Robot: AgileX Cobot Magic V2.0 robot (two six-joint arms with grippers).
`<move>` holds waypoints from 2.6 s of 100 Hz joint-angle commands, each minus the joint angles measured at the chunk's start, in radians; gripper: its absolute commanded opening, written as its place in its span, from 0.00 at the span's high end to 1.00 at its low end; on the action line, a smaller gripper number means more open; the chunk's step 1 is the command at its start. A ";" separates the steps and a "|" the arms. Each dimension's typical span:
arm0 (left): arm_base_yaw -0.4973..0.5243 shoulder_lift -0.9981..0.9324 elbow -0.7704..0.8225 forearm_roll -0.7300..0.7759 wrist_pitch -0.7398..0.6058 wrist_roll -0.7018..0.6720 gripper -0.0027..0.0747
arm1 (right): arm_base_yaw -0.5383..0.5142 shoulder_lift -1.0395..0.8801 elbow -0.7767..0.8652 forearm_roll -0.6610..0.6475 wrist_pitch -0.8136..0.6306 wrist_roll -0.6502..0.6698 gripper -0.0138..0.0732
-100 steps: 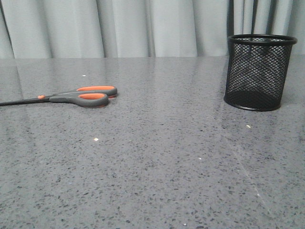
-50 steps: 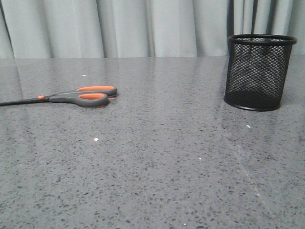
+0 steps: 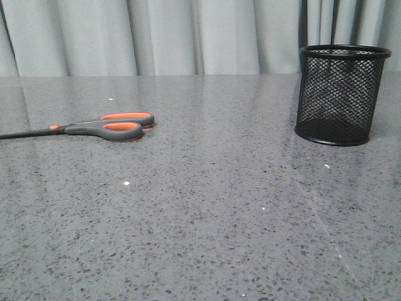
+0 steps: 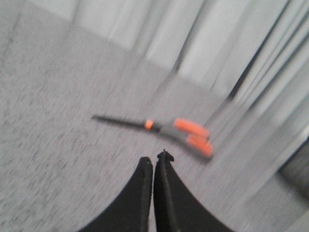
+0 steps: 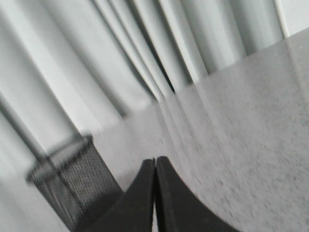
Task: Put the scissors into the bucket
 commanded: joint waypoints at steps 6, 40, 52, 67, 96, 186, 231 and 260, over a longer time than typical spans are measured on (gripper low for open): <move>0.001 -0.026 0.037 -0.259 -0.185 -0.001 0.99 | -0.005 -0.022 -0.004 0.101 -0.173 -0.003 0.89; 0.001 0.065 -0.173 0.024 0.078 0.003 0.99 | -0.001 0.082 -0.264 -0.118 0.179 -0.034 0.89; 0.001 0.201 -0.296 0.116 0.156 0.112 0.98 | -0.001 0.196 -0.390 -0.217 0.310 -0.080 0.89; 0.001 0.427 -0.450 0.116 0.233 0.413 0.82 | 0.017 0.304 -0.527 -0.222 0.429 -0.143 0.89; -0.011 0.881 -0.743 0.116 0.418 0.682 0.52 | 0.051 0.408 -0.649 -0.224 0.531 -0.159 0.56; -0.050 1.636 -1.421 0.200 0.921 1.464 0.52 | 0.138 0.408 -0.645 -0.231 0.504 -0.159 0.31; -0.050 1.743 -1.476 0.179 0.921 1.513 0.52 | 0.149 0.408 -0.645 -0.231 0.499 -0.159 0.31; -0.050 1.745 -1.476 0.116 0.943 1.513 0.52 | 0.149 0.408 -0.645 -0.231 0.499 -0.159 0.31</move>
